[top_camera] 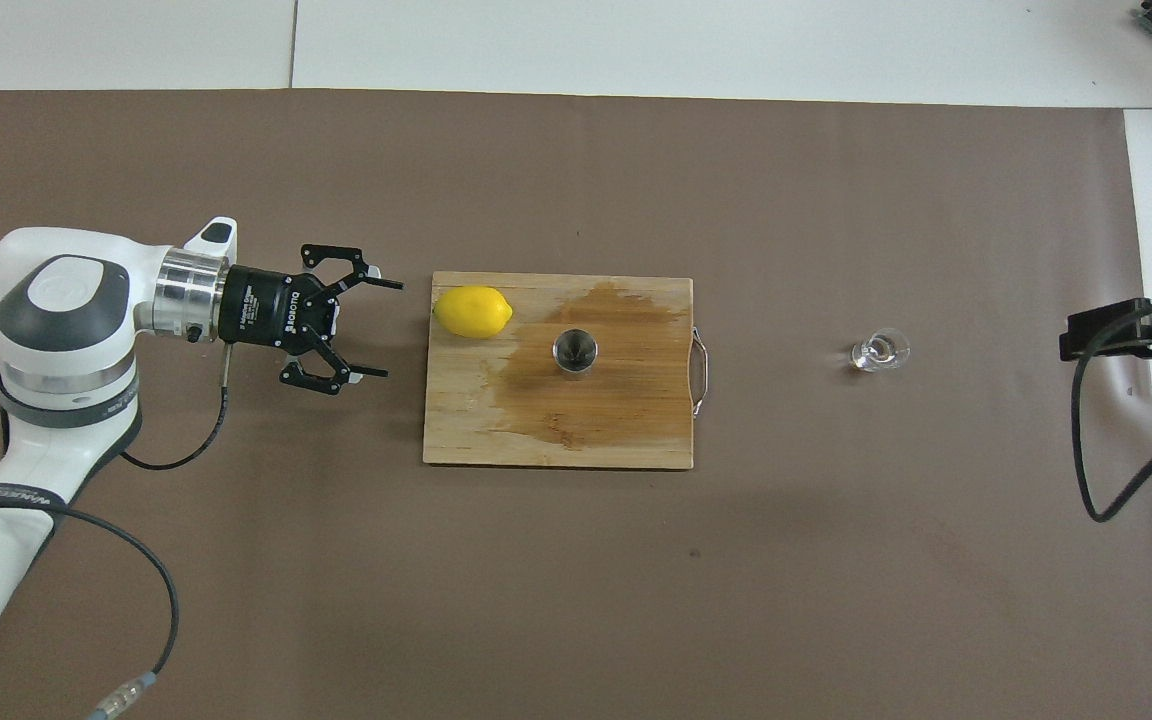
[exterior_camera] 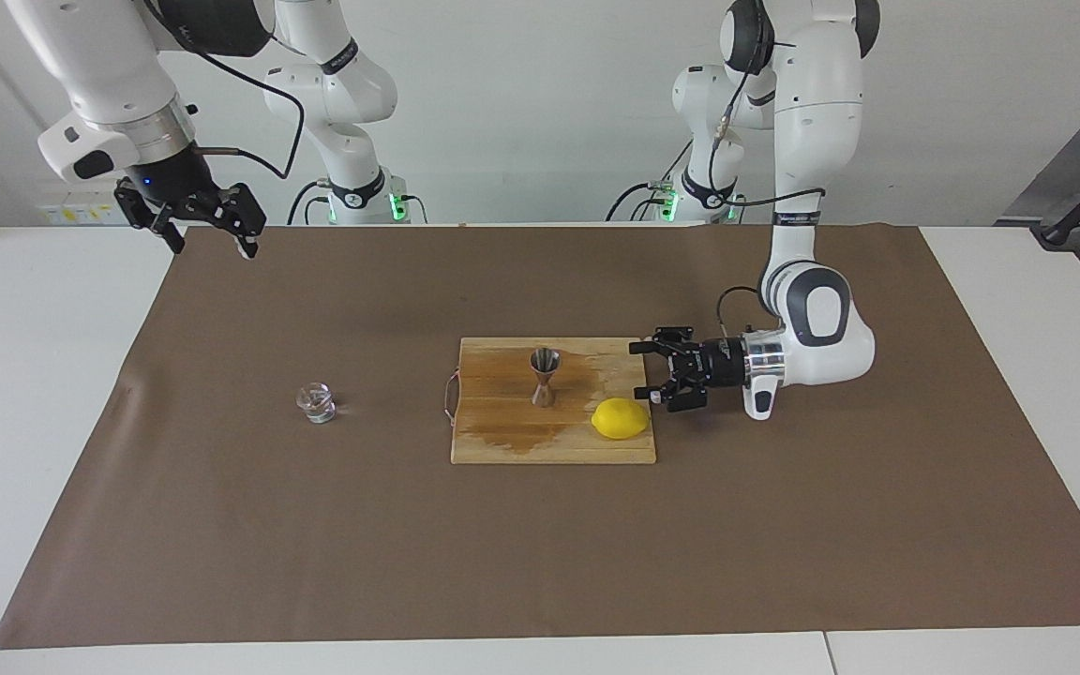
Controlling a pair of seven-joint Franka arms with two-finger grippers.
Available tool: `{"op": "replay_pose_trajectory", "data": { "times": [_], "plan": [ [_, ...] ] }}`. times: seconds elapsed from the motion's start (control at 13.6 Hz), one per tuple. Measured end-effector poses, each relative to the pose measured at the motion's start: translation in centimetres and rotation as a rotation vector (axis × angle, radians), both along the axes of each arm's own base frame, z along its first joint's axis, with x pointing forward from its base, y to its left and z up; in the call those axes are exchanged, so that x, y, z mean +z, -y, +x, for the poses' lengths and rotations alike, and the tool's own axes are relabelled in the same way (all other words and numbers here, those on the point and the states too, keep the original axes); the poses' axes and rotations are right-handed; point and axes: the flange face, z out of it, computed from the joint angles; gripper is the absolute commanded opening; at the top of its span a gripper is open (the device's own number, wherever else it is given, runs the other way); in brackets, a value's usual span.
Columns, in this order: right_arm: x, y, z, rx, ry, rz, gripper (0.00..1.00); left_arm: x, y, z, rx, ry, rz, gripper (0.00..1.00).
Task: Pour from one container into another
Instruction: 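Withdraw the left gripper while the right gripper moves toward the glass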
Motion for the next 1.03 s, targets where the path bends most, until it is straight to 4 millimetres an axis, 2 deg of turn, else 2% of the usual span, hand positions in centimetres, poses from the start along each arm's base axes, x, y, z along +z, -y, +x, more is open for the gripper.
{"op": "replay_pose_trajectory", "data": {
  "times": [0.29, 0.37, 0.52, 0.74, 1.03],
  "plan": [
    [-1.3, -0.4, 0.5, 0.085, 0.026, 0.108, 1.00, 4.4, -4.0, 1.3, -0.132, 0.083, 0.173, 1.00],
    [-2.1, 0.4, 0.8, 0.129, 0.043, 0.142, 1.00, 5.6, -4.8, 1.5, -0.159, 0.100, 0.214, 1.00],
    [-4.4, 3.2, 1.1, 0.267, 0.098, 0.199, 1.00, 7.5, -5.9, 1.5, -0.210, 0.128, 0.289, 1.00],
    [-9.5, 8.2, 1.2, 0.541, 0.186, 0.270, 1.00, 10.8, -7.2, 1.6, -0.351, 0.260, 0.447, 1.00],
    [-17.7, 12.6, 2.0, 0.850, 0.335, 0.427, 1.00, 14.7, -7.6, 1.8, -0.630, 0.471, 0.635, 1.00]
  ]
}}
